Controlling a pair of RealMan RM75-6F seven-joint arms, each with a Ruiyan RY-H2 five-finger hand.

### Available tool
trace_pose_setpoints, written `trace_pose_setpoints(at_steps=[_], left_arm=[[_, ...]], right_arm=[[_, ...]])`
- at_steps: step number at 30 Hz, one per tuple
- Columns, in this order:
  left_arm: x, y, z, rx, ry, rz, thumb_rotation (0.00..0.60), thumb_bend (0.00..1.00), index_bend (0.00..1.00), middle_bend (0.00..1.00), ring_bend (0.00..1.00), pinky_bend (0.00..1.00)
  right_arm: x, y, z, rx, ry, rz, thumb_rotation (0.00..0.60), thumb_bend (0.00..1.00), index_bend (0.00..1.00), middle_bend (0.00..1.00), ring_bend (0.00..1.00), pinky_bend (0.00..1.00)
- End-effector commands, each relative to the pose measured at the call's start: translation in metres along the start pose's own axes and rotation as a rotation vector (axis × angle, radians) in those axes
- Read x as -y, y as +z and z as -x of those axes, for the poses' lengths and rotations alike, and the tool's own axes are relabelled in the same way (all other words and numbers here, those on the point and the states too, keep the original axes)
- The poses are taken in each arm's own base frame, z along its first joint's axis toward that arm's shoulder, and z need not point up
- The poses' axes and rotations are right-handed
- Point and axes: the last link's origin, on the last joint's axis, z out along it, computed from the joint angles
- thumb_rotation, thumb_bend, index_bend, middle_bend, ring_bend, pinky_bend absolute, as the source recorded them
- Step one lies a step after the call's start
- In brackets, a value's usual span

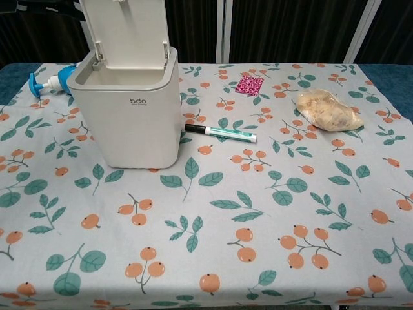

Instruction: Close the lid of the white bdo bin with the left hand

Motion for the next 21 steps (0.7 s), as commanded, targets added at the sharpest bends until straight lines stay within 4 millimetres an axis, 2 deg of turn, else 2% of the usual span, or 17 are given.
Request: trace_pose_setpoints(at_steps=[1,11,21], left_arm=[[-0.005,-0.006,0.007,0.023,0.022,0.016,0.438,0.46,0.11,0.17,0.00,0.09],[-0.011,-0.021,0.041,0.096,0.182,0.057,0.414,0.46,0.11,0.18,0.00,0.09],[-0.014,-0.026,0.072,0.105,0.486,0.105,0.398,0.46,0.11,0.18,0.00,0.09]], right_arm=[[0.000,0.001,0.001,0.002,0.000,0.000,0.600,0.16,0.00,0.00,0.00,0.00],[0.001,0.000,0.001,0.005,-0.001,0.001,0.600,0.16,0.00,0.00,0.00,0.00],[0.000,0.003,0.005,0.020,0.005,0.015,0.600,0.16,0.00,0.00,0.00,0.00]])
